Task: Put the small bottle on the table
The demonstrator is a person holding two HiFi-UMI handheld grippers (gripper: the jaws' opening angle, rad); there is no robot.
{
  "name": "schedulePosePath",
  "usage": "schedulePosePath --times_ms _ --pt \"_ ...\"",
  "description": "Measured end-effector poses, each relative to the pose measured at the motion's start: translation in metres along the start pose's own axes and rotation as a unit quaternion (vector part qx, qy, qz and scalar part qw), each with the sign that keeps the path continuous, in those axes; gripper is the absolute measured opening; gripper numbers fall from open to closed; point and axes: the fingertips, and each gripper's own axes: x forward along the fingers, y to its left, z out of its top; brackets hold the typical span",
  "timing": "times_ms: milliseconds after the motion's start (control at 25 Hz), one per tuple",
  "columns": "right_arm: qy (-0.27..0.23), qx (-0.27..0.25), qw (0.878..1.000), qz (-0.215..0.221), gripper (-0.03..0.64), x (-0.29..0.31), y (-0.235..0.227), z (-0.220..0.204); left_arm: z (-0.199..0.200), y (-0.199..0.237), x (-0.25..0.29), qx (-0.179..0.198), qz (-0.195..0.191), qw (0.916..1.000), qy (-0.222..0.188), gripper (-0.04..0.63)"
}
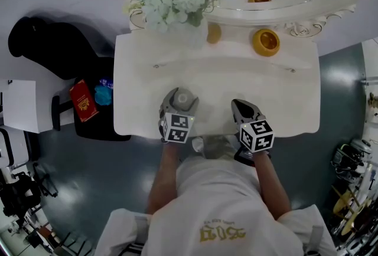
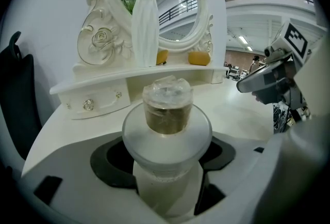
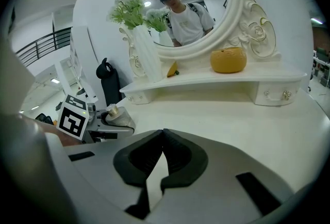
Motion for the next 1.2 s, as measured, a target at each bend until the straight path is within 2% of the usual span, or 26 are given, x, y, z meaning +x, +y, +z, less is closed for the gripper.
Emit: schedulePosePath --times_ms 360,600,720,880,1200 --pt "-0.008 -0.002 1.0 -0.003 0.014 -0.005 0.002 0.003 -0.001 0.0 0.001 -0.005 -0.001 1.0 0.006 0.348" --pt "-0.021 -0.009 1.0 -0.005 0.013 -0.013 0.006 0.011 0.005 0.003 -0.004 -0.026 0.006 0.9996 -0.009 0.364" --pt "-0.029 -0.012 0.999 -0.007 0.012 -0.019 0.008 0.015 0.01 0.005 -0.012 -0.043 0.011 0.9988 -0.019 0.4" --pt "-0.041 -0.017 0.999 -0.007 0.012 -0.028 0.014 0.019 0.011 0.006 -0.024 -0.065 0.01 0.9974 -0.031 0.403" --pt "-0.062 -0.032 0.998 -0.006 0.014 -0.046 0.03 0.021 0.005 0.007 -0.056 -0.081 0.025 0.9949 -0.053 0.394"
